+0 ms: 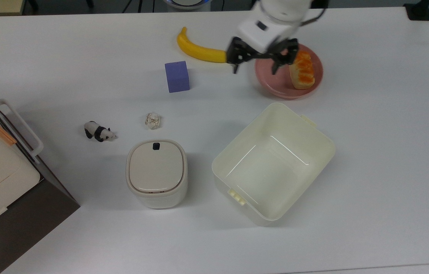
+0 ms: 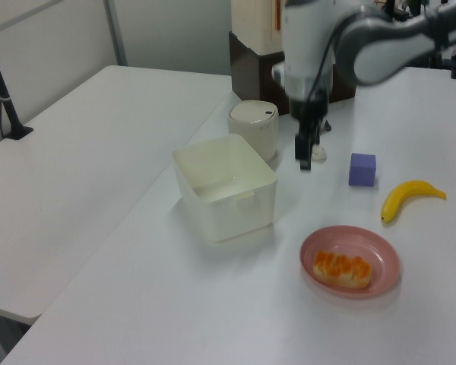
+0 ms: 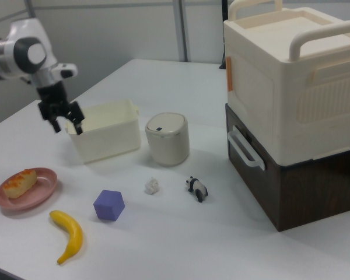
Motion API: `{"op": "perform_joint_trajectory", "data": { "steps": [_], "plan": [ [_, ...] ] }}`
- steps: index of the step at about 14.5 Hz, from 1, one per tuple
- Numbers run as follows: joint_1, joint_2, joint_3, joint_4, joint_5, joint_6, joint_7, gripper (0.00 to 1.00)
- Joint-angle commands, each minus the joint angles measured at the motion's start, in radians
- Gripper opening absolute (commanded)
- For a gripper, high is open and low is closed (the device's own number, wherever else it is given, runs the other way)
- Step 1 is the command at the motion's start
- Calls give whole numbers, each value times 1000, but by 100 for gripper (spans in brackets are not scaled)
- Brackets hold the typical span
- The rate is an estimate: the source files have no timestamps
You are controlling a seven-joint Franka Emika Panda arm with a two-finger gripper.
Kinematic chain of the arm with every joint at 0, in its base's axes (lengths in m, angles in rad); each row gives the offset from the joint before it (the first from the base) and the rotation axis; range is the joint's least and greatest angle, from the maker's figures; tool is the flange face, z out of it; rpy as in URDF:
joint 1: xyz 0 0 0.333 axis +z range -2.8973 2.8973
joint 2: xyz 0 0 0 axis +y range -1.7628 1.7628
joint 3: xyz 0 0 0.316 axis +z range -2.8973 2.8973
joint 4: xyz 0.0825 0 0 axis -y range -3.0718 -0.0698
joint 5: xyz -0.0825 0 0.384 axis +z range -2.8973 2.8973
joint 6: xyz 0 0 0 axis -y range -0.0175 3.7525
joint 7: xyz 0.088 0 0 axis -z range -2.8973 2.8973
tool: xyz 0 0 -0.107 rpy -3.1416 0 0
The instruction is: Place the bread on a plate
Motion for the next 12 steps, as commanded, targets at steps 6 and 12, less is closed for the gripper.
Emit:
{"op": "perform_joint_trajectory", "data": {
  "steps": [6,12],
  "plan": [
    [-255,-202,19,-11,22,-177,-228,100],
    [-414,-207,123,-11,22,-199,-228,100]
  ]
}}
